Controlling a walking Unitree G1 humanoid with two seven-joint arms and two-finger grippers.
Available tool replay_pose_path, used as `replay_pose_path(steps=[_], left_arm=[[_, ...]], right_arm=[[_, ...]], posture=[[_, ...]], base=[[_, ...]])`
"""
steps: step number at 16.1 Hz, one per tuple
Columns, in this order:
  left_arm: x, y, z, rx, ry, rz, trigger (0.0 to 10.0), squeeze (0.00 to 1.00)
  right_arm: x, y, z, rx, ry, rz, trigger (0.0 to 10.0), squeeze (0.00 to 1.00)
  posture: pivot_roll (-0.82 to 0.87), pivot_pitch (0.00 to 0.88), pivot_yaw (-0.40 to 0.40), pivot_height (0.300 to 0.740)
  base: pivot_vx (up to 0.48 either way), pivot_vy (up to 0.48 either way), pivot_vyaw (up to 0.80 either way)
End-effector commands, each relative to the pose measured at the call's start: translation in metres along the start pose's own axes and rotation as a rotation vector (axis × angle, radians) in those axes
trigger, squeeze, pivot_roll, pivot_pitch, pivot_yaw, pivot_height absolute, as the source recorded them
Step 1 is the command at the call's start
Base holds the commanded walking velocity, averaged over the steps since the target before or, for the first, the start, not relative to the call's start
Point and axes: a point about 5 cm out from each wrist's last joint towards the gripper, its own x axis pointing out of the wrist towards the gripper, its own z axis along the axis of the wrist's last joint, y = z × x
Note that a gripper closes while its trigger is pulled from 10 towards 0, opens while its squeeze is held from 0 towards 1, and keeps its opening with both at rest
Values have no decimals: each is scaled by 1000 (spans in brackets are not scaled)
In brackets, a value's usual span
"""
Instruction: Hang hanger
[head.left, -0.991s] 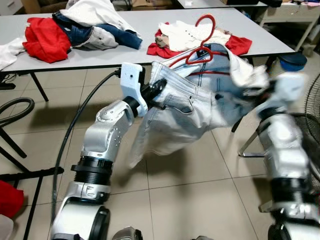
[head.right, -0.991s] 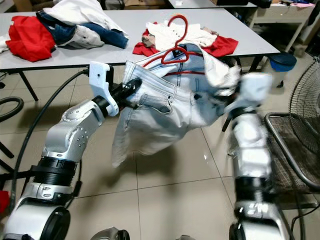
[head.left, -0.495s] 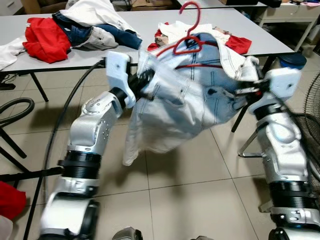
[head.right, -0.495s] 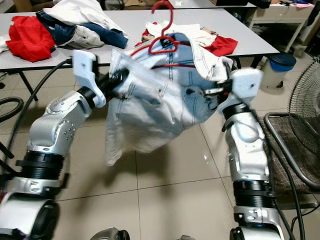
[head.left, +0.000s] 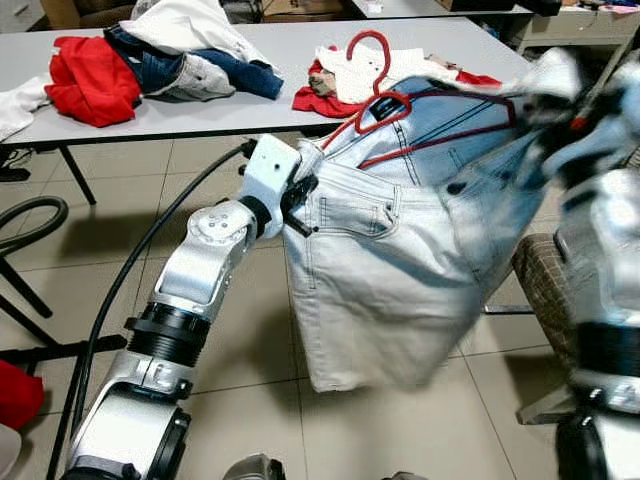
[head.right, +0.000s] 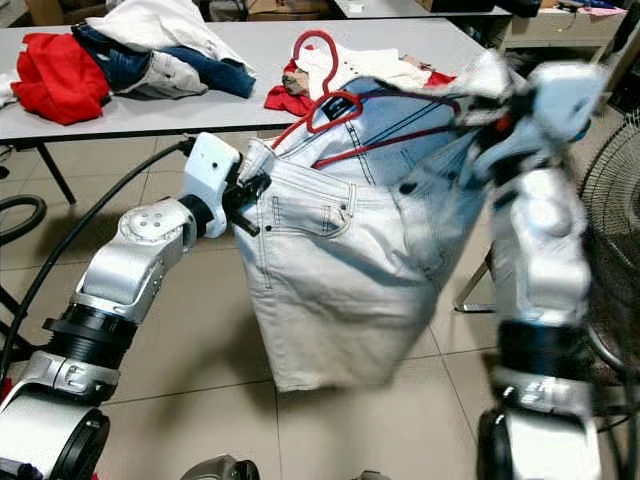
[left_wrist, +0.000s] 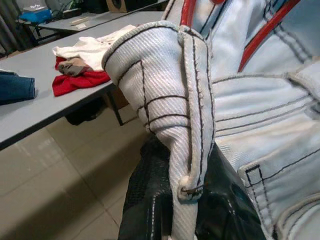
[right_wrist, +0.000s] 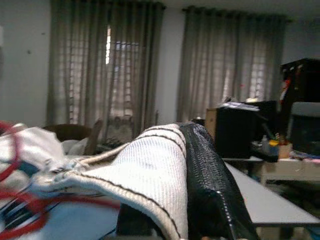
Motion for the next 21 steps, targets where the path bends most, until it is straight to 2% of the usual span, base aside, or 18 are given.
replay_pose_path(steps=[1,3,5,7,10,11,13,15,16,17,18,19,20,21], left_arm=[[1,-3,-6,41,43,-13,0,0],[-3,3,-14,102,94,-6,0,0],[-7,6,-19,153,124,-8,0,0],[-9,6,-21,175,140,-18,0,0],[-9,10,-22,109,127,24,0,0],[-8,16,-19,11,97,76,0,0],[-5,27,-6,-185,5,153,0,0],[-4,31,3,-249,-53,168,0,0],[-2,26,24,-382,-185,108,0,0],[-2,22,42,-490,-296,37,0,0],[-5,17,61,-602,-407,-57,0,0],[-9,10,71,-650,-475,-171,0,0],[-12,4,76,-666,-505,-252,0,0],[-22,-10,76,-631,-517,-413,0,0]], right_arm=[[6,-1,17,8,-69,2,0,0],[11,-34,21,-48,-36,-91,0,0],[15,-57,26,-77,-30,-144,0,0],[19,-64,31,-90,-32,-150,0,0],[20,-43,23,-41,-20,-49,0,0],[12,-18,8,-14,18,42,0,0],[-18,29,-28,5,129,171,0,0],[-34,49,-47,2,202,232,0,0],[-49,68,-70,-29,289,295,0,0],[-61,79,-87,-31,353,321,0,0],[-67,84,-96,6,392,290,0,0],[-68,88,-97,16,395,288,0,0],[-67,90,-97,16,395,287,1686,0],[-63,86,-96,2,387,263,8235,0]], posture=[[-133,0,27,740],[-133,0,28,740],[-132,0,28,740],[-132,0,28,740],[-130,0,25,740],[-127,0,22,740],[-127,0,22,740],[-118,10,25,740],[-120,13,32,740],[-120,15,36,740],[-118,16,37,740],[-118,16,37,740],[-114,16,36,740],[-115,17,35,740]], base=[[0,0,0],[0,0,0],[0,0,0],[0,0,0],[0,0,0],[0,0,0],[0,0,0],[0,0,0],[0,0,0],[0,0,0],[0,0,0],[0,0,0],[0,0,0],[0,0,0]])
